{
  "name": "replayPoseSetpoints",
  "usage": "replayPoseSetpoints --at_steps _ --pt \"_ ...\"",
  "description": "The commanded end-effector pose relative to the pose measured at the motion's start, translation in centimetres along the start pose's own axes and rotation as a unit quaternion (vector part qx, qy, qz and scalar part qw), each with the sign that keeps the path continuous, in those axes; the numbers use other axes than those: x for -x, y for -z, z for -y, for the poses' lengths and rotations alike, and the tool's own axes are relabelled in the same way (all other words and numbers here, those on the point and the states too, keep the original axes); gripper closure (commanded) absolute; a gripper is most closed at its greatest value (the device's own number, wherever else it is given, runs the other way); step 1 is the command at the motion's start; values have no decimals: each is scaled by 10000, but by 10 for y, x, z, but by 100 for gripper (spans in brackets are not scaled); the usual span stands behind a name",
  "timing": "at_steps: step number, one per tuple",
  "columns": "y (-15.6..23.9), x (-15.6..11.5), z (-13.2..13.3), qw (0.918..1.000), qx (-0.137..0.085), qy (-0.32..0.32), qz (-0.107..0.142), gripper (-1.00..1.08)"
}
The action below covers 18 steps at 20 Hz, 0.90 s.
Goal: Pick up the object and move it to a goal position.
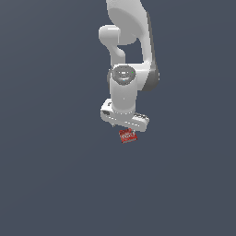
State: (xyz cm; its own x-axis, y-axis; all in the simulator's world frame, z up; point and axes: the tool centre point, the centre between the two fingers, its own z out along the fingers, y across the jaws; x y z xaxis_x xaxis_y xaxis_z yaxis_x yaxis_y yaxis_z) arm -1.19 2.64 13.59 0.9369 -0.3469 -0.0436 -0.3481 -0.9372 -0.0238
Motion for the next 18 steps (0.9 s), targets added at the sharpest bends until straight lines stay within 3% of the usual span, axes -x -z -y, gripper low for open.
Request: replayPoseSetpoints --at_steps 1,9,18 --pt "-6 2 2 9995 1 -324 -9 -92" --pt "-23 10 7 9909 6 -1344 -42 -92" --pt "-41 19 12 9688 13 -2478 -96 -92"
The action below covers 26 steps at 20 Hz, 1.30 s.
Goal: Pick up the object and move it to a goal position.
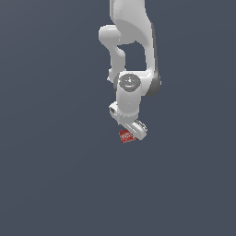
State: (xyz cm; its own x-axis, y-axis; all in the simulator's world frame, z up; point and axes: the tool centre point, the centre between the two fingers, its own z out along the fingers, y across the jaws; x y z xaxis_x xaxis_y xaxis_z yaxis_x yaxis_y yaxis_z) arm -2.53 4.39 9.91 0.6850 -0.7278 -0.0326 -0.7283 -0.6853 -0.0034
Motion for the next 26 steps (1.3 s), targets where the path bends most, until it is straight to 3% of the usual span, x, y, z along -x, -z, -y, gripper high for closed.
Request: replayPoseSetpoints --at_steps 1,14,26 --pt "-5 3 0 9995 0 -330 -18 -92" --pt "-27 15 -2 9827 -11 -1847 -119 -92" --pt "-34 19 -4 9710 -22 -2386 -162 -92"
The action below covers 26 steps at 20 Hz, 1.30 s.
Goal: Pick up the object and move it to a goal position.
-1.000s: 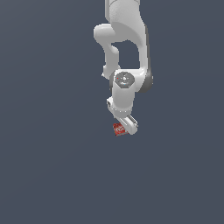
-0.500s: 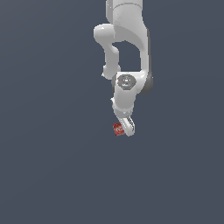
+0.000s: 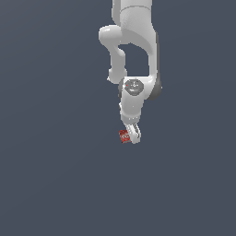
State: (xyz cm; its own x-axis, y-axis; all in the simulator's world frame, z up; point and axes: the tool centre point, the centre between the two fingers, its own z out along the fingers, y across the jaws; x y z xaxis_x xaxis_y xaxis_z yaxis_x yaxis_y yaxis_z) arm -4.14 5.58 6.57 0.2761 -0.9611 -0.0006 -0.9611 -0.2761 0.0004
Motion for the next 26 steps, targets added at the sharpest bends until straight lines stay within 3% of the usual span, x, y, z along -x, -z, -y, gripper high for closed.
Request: replayPoseSetpoints --at_steps 1,20,21,26 --pt "0 0 0 10000 -2 -36 -3 -92" --pt "-51 0 0 10000 -1 -36 -2 -92" --pt "-51 0 0 10000 -1 -36 -2 108" --pt "-51 0 0 10000 -1 -36 -2 108"
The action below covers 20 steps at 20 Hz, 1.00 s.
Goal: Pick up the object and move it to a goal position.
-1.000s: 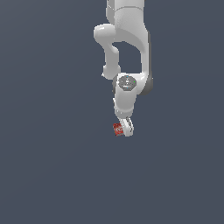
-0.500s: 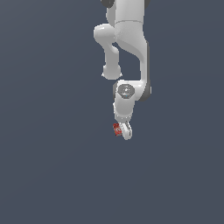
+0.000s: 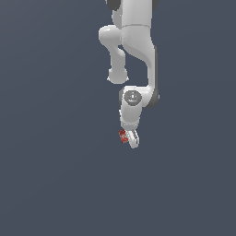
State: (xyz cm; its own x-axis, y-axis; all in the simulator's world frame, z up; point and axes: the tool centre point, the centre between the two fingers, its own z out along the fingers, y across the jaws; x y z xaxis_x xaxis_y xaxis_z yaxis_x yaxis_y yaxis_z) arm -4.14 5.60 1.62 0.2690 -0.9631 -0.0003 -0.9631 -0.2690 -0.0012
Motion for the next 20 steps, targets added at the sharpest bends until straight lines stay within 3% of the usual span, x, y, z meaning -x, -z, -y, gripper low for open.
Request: replayPoseSetpoints --at_steps 1,11,20 --pt "-1 0 -1 10000 7 1 0 108" --pt "8 -14 -5 10000 -1 -1 0 108" --pt "47 -90 -29 10000 0 -3 4 108"
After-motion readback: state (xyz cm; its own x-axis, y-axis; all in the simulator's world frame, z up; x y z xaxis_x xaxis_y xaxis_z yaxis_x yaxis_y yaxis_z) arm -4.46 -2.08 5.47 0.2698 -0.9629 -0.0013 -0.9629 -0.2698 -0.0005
